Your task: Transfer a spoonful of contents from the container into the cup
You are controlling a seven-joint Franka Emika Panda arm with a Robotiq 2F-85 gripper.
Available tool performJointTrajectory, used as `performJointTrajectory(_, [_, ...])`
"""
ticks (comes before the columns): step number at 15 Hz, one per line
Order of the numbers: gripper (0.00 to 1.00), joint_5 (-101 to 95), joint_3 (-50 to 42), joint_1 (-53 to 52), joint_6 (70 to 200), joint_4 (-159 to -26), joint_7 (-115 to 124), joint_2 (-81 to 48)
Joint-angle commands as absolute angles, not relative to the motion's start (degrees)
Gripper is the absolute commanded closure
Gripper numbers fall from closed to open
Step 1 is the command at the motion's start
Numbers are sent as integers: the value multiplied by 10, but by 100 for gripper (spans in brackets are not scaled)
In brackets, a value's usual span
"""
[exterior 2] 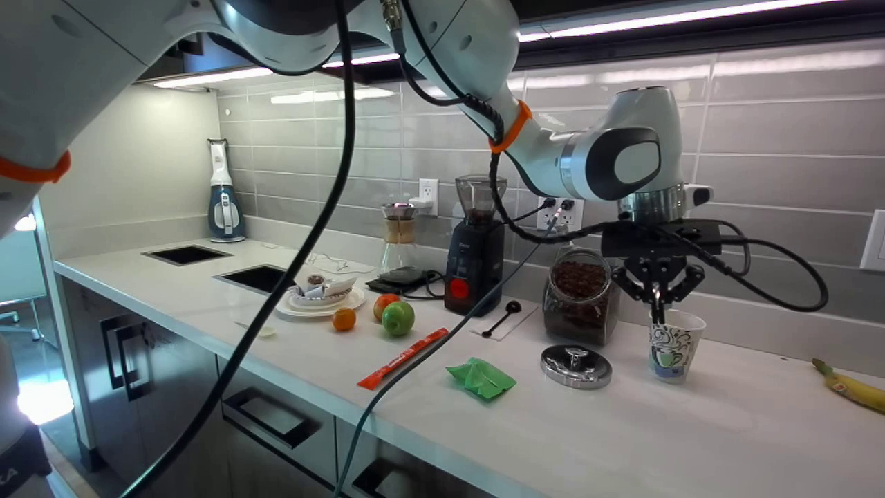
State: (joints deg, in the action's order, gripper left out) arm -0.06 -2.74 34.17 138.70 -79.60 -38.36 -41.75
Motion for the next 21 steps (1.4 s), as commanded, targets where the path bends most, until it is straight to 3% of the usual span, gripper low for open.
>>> performJointTrajectory(1, [99,42,-8,365,1346,-764,-416,-431])
performJointTrajectory(21, [99,144,35,416,1257,-701,-453,-463])
